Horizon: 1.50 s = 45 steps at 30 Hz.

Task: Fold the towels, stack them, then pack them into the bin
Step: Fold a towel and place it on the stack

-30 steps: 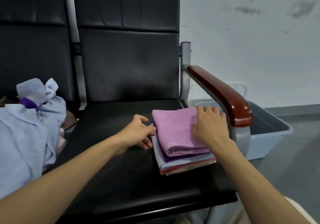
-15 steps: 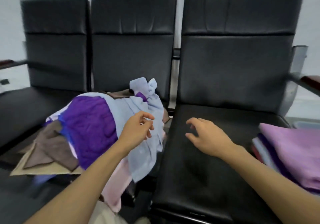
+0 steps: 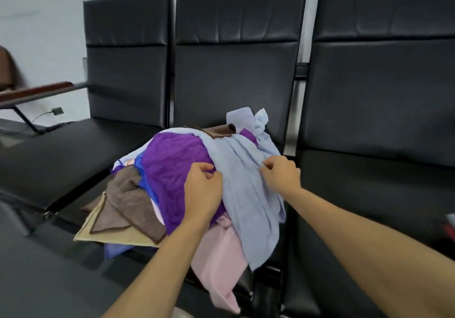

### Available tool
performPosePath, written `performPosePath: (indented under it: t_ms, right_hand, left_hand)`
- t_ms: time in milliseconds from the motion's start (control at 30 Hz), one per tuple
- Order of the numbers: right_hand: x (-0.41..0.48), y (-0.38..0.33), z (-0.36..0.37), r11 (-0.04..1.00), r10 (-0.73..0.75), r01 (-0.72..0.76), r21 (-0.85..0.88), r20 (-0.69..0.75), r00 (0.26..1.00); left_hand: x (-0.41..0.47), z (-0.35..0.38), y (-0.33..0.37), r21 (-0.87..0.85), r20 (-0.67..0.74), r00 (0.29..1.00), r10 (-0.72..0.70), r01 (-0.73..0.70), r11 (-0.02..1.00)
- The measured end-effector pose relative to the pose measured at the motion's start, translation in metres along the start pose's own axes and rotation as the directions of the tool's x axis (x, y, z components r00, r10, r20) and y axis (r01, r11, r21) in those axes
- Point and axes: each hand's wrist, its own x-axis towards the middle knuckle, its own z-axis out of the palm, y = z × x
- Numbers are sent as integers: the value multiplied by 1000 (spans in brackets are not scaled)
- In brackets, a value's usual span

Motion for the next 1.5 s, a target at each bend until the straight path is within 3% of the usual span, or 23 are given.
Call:
performPosePath:
  t_ms: [133,233,300,400,500,600,700,833,967,1067,1133,1333,1400,1500]
  right_hand:
    - [-7,-14,-8,947,-44,52,317,-33,998]
    - [-16,-26,-27,796,58,-132,590,144,988]
    - [-26,-29,-45,687,15,-239,686,315,949]
    - [-42,-22,-73,672,-132,-248,698,442,887]
    - [-49,-5,-93,691,-276,-266,672,585,762]
    - [-52,11,-109,686,-324,-356,635,704,632]
    - [-51,23,-114,708,-319,-391,588,760,566]
    - [-45,29,-97,782,-205,-346,519,737,644]
    - [-32,21,-71,866,-79,-272,420,652,754]
    - [-15,3,-47,938,-35,-111,329,407,913]
    - [-3,-15,-33,951,-84,-2,309,264,961]
    - [21,-57,0,934,-92,-13,357,277,956]
    - [24,-64,5,913,-38,-79,401,276,960]
    - [31,-67,-3,716,122,-292,634,298,947]
  left_hand:
    - [0,8,0,41,43,999,9,-11,999]
    - [2,13,1,45,36,999,-4,3,999]
    - [2,16,4,34,21,999,-25,24,999]
    - [0,20,9,13,11,998,-59,59,998]
    - [2,25,8,34,-16,997,-72,73,997]
    - [2,28,10,37,-20,993,-114,114,993]
    - [2,30,10,63,12,996,-85,85,994]
    - [1,28,11,-15,-12,999,-32,32,999]
    - [-5,19,24,-234,-54,996,-72,58,970]
    - [-3,14,27,-350,-64,992,-109,79,933]
    - [-4,11,28,-447,-47,986,-159,122,886]
    - [-1,6,23,-550,75,970,-231,233,802]
    - [-1,5,20,-586,110,964,-240,258,768]
    - [-5,4,24,-682,111,955,-275,274,678]
